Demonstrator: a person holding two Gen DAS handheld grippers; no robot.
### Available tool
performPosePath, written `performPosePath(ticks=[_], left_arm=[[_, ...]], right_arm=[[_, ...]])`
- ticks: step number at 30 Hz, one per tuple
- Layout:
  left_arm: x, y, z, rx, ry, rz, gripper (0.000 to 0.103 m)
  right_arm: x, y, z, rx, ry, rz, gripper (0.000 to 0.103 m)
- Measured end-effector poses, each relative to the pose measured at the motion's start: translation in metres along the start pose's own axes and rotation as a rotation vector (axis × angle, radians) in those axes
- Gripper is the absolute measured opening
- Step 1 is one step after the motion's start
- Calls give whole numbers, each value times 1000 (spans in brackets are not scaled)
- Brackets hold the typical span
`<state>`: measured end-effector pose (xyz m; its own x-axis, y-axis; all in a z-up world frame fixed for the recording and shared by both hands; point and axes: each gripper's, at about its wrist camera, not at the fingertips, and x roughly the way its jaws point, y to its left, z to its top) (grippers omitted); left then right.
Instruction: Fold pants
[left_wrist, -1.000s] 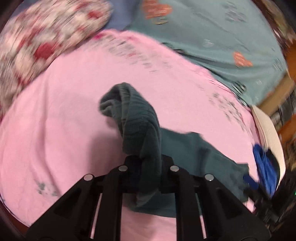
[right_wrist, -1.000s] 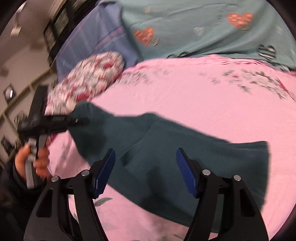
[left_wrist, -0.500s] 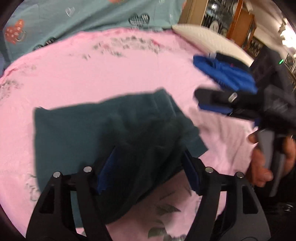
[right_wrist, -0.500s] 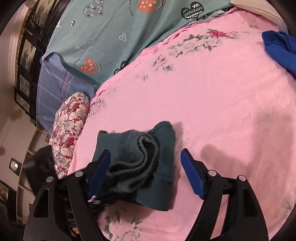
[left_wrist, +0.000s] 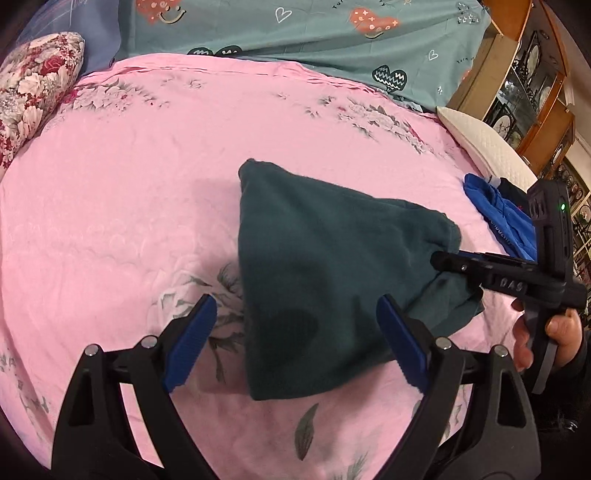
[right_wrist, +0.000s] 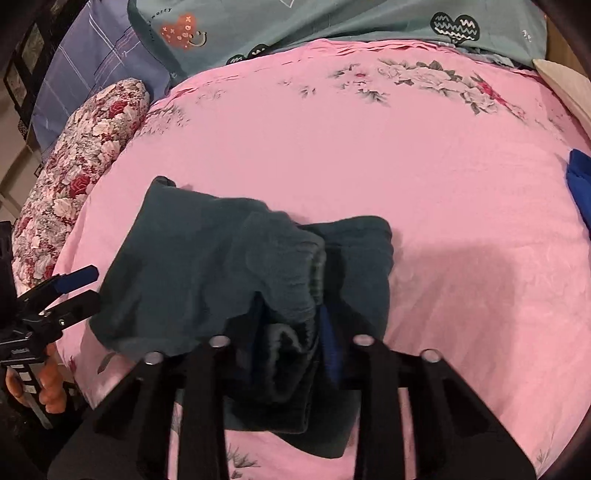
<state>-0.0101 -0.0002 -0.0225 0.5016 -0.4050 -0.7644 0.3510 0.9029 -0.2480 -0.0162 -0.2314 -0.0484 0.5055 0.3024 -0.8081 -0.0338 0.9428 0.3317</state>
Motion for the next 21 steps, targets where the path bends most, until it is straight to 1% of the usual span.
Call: performPosePath(ticks=[1,2,3,5,6,7,8,9,10,11,12,14,15,16,17,18,19,20,21], left_arm=[[-1,2,1,5,-5,2,90],[-3,1,2,12,-14,3,90],[-6,1,3,18,-22,-1,90],[-11,-3,5,35,-37,-11,90],[-8,-8,7,47,-40,-13,90],[-7,-12,6,63,-39,-14,90],[-3,-17,6,85,-27,-14,90],[2,-21,6,104,-14,-10,90],[8,-25,4,124,1,-1,90],[15,-30,1,151,24,19,90],[20,-32,-1,172,43,37,90],[30,-38,-9,230,86,90,90],[36,-38,-13,256,120,113,91],[39,-35,-17,254,145,104,91],[38,-28,-18,224,150,87,97],[38,-23,-19,208,161,83,99],[36,-21,-20,208,156,83,99],[36,-22,-22,215,155,88,99],[34,-23,-23,217,150,95,99]], right_arm=[[-11,2,3,-11,-33,17,21],[-26,5,6,-27,-75,13,19],[-38,7,9,-34,-100,10,15],[-52,2,13,-15,-125,-3,14],[-47,-3,14,-9,-97,-37,15],[-33,-8,11,-10,-31,-60,16],[-20,-13,8,2,17,-77,17],[-8,-18,1,8,58,-109,21],[-8,-19,-3,0,48,-114,24],[-14,-16,-5,-8,31,-125,27],[-27,-11,-5,-21,-6,-143,31],[-55,0,-6,-44,-98,-155,32],[-71,6,-7,-54,-155,-135,32],[-81,12,-7,-64,-185,-81,34],[-84,17,-5,-74,-188,-47,34],[-82,22,-6,-89,-181,-6,34],[-75,25,-7,-96,-161,17,34],[-61,26,-9,-93,-116,8,34],[-37,20,-11,-66,-27,-42,34]])
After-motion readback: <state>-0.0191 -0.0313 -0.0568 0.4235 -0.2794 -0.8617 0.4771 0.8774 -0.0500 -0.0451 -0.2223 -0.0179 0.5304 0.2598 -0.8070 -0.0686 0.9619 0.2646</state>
